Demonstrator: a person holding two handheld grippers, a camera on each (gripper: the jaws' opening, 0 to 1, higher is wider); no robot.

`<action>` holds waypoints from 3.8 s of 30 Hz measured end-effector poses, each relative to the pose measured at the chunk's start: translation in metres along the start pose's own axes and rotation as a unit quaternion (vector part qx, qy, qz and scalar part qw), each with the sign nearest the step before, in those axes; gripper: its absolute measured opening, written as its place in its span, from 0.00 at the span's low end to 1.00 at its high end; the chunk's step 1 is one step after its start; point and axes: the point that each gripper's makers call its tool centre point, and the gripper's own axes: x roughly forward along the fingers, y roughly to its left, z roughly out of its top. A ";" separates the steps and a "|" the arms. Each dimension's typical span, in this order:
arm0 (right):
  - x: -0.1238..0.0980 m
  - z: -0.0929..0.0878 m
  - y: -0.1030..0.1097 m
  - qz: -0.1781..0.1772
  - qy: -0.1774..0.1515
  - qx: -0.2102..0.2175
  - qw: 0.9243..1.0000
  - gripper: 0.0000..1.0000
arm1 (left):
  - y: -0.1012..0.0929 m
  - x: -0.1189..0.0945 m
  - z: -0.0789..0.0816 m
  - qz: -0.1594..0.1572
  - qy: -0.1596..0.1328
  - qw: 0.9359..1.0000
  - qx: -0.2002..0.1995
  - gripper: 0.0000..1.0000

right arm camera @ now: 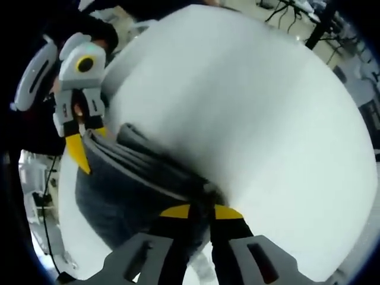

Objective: Open the folded towel by lifting each exposed corner and separating the folded layers until the towel lies flat within the target outline without major curled edges

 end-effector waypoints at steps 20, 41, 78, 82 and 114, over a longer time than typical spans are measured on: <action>0.004 0.003 0.008 0.006 -0.012 0.013 1.000 0.00 | 0.000 0.001 -0.001 -0.007 0.007 1.000 0.011 0.07; -0.067 -0.014 0.041 -0.095 -0.132 0.034 0.986 0.00 | -0.066 0.005 -0.008 -0.067 0.004 0.964 0.256 0.06; -0.069 -0.148 0.141 -0.186 -0.145 0.134 0.962 0.00 | -0.129 0.035 -0.144 -0.142 0.115 0.880 0.438 0.09; -0.061 -0.161 0.151 -0.191 -0.138 0.148 0.960 0.00 | -0.127 0.038 -0.159 -0.150 0.126 0.857 0.477 0.09; -0.065 -0.220 0.204 -0.291 -0.117 0.265 0.912 0.11 | -0.104 0.042 -0.244 -0.156 0.278 0.872 0.371 0.31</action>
